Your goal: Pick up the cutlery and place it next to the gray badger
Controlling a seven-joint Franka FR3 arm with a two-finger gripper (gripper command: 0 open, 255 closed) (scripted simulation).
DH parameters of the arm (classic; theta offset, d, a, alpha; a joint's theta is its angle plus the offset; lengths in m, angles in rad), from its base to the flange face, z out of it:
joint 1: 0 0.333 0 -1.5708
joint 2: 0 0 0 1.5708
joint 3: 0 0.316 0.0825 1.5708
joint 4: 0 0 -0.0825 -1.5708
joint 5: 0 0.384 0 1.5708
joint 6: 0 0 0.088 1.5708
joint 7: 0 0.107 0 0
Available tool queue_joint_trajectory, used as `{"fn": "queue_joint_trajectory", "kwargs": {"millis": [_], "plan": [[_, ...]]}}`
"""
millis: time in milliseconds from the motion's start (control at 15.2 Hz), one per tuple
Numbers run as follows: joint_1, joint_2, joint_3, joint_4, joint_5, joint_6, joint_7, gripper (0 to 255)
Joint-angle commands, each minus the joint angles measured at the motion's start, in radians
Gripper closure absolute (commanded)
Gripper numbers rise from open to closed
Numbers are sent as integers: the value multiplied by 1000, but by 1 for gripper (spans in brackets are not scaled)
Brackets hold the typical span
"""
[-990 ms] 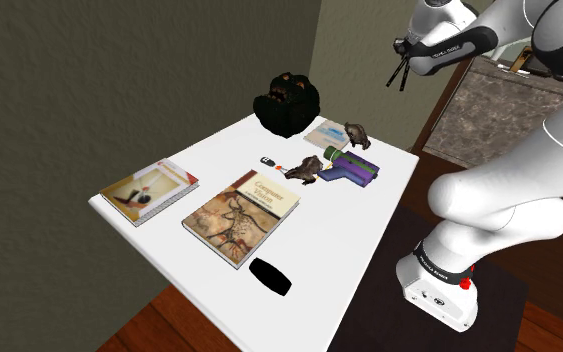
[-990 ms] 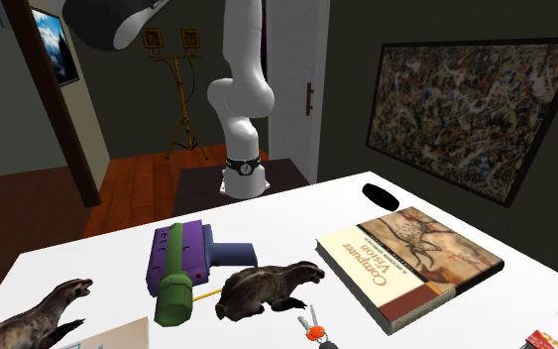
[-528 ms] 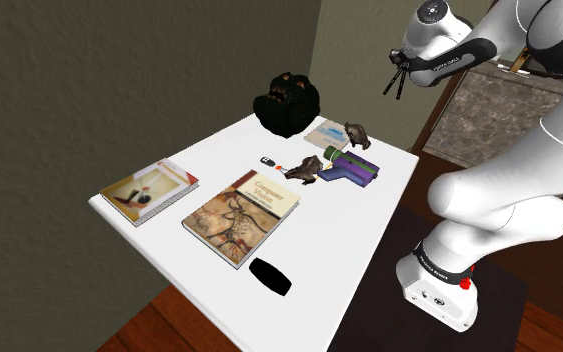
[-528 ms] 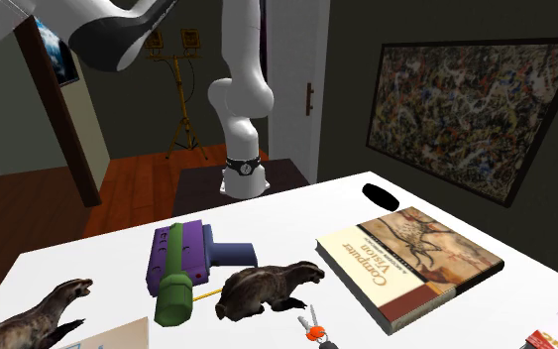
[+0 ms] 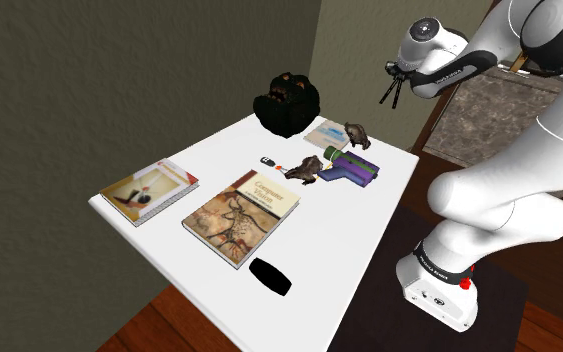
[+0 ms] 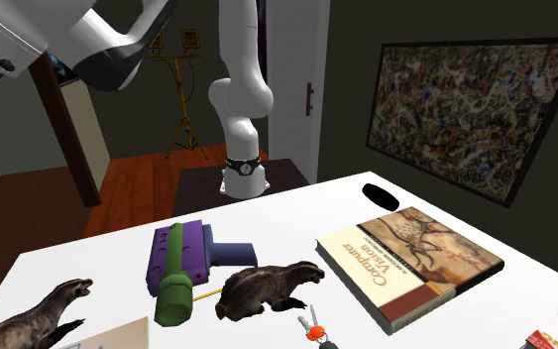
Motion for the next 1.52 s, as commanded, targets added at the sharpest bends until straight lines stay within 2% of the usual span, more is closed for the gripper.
{"fn": "queue_joint_trajectory", "kwargs": {"millis": [0, 660, 1452], "plan": [[-5, 13, 3, -5, -54, 8, 53, 255], [-13, 96, 6, -4, -320, 19, 313, 255], [-2, 210, 4, 14, -614, -9, 606, 255]]}}
